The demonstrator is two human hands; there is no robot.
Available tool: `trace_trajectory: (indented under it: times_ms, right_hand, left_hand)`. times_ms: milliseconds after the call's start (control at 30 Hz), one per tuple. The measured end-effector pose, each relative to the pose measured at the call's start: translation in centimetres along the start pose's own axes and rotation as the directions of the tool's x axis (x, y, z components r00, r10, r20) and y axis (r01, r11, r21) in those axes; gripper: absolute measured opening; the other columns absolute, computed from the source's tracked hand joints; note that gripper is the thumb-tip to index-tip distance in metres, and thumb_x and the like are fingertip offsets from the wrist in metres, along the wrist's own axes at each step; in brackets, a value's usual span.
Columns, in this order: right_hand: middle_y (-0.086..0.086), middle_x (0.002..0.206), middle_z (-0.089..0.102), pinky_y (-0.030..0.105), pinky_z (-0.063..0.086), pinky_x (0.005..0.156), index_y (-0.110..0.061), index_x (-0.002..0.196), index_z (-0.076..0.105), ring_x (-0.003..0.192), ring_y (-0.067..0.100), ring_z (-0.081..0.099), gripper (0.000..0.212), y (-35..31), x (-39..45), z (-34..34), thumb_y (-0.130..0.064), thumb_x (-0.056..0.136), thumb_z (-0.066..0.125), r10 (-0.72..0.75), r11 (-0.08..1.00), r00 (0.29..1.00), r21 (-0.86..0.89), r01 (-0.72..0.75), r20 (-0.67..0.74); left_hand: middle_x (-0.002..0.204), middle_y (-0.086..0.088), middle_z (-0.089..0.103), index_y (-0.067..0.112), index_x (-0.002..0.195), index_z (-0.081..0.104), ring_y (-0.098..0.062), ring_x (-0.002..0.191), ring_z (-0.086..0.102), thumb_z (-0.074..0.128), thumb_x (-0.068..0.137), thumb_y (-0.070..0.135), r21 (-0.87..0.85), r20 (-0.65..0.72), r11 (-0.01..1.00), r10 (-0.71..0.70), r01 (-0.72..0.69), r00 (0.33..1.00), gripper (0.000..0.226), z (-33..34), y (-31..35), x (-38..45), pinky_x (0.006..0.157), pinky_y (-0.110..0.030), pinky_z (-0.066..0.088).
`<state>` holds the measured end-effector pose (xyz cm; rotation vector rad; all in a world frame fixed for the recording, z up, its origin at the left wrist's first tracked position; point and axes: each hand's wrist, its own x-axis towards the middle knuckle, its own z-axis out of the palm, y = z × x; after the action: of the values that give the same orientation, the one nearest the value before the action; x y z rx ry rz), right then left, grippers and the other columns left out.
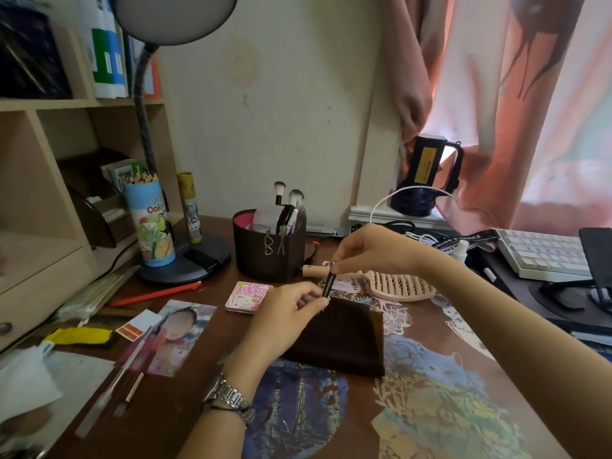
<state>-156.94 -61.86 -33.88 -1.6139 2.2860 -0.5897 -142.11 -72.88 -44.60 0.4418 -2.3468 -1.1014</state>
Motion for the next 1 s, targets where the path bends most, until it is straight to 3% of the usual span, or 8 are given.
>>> trace_trajectory:
  times_ms: [200,367,467,567,733,833,1000]
  right_hand:
    - [-0.013,0.078,0.065,0.013,0.045,0.067,-0.019,0.093,0.071,0.074,-0.001,0.061,0.014,0.2,0.8,0.0,-0.029,0.085,0.067,-0.083,0.995,0.995,-0.065,0.080,-0.051]
    - [-0.009,0.083,0.068,0.011,0.050,0.070,-0.016,0.094,0.071,0.077,0.001,0.065,0.014,0.6,1.9,0.2,-0.025,0.084,0.069,-0.162,0.985,0.979,-0.075,0.153,-0.120]
    - [-0.005,0.083,0.070,0.009,0.049,0.064,-0.013,0.093,0.072,0.071,0.002,0.065,0.016,0.8,2.5,-0.2,-0.025,0.083,0.069,-0.192,0.979,0.964,-0.097,0.177,-0.183]
    - [-0.003,0.088,0.070,0.012,0.048,0.066,-0.012,0.096,0.072,0.077,0.006,0.064,0.018,1.0,3.5,-1.2,-0.026,0.083,0.069,-0.218,0.971,0.945,-0.154,0.185,-0.242]
    - [-0.001,0.087,0.072,0.001,0.044,0.069,-0.009,0.093,0.074,0.074,-0.003,0.061,0.018,0.9,5.6,-2.8,-0.022,0.080,0.073,-0.259,0.964,0.905,-0.148,0.220,-0.339]
    - [0.003,0.088,0.074,0.005,0.044,0.071,-0.008,0.092,0.074,0.078,0.009,0.065,0.018,0.7,7.0,-3.3,-0.022,0.079,0.074,-0.282,0.957,0.875,-0.173,0.231,-0.392]
    - [0.008,0.089,0.073,0.025,0.053,0.078,-0.007,0.092,0.074,0.081,0.017,0.066,0.018,0.6,8.8,-3.8,-0.019,0.079,0.074,-0.333,0.943,0.838,-0.165,0.289,-0.433]
  left_hand:
    - [0.081,0.011,0.067,0.025,0.097,0.070,0.000,0.080,0.061,0.064,0.089,0.032,-0.021,-0.046,1.000,-0.019,0.018,0.999,0.013,0.0,-0.2,0.3,0.073,-0.015,0.047]
    - [0.084,0.015,0.066,0.030,0.098,0.069,0.002,0.082,0.061,0.066,0.087,0.033,-0.055,-0.085,0.997,-0.059,0.055,0.995,0.012,-0.2,-0.5,0.4,0.072,-0.012,0.045]
    - [0.087,0.012,0.067,0.028,0.100,0.069,-0.001,0.084,0.062,0.067,0.086,0.035,-0.061,-0.075,0.993,-0.106,0.102,0.991,0.016,-0.4,-0.6,0.5,0.073,-0.013,0.047]
    - [0.088,0.012,0.067,0.027,0.100,0.068,-0.003,0.084,0.062,0.068,0.084,0.038,-0.017,-0.038,0.980,-0.198,0.197,0.980,0.019,-0.7,-1.1,0.5,0.079,-0.024,0.053]
    - [0.092,0.010,0.066,0.023,0.103,0.068,-0.005,0.088,0.062,0.070,0.083,0.036,0.076,0.095,0.947,-0.318,0.312,0.943,0.023,-0.6,-1.6,0.5,0.086,-0.031,0.054]
    - [0.089,0.012,0.066,0.024,0.100,0.068,-0.004,0.086,0.063,0.071,0.082,0.035,0.068,0.095,0.947,-0.320,0.315,0.943,0.021,-0.6,-1.7,0.5,0.085,-0.029,0.054]
    - [0.091,0.010,0.066,0.023,0.100,0.068,-0.005,0.087,0.063,0.071,0.083,0.034,0.066,0.106,0.946,-0.323,0.318,0.940,0.021,-0.6,-1.8,0.5,0.084,-0.028,0.054]
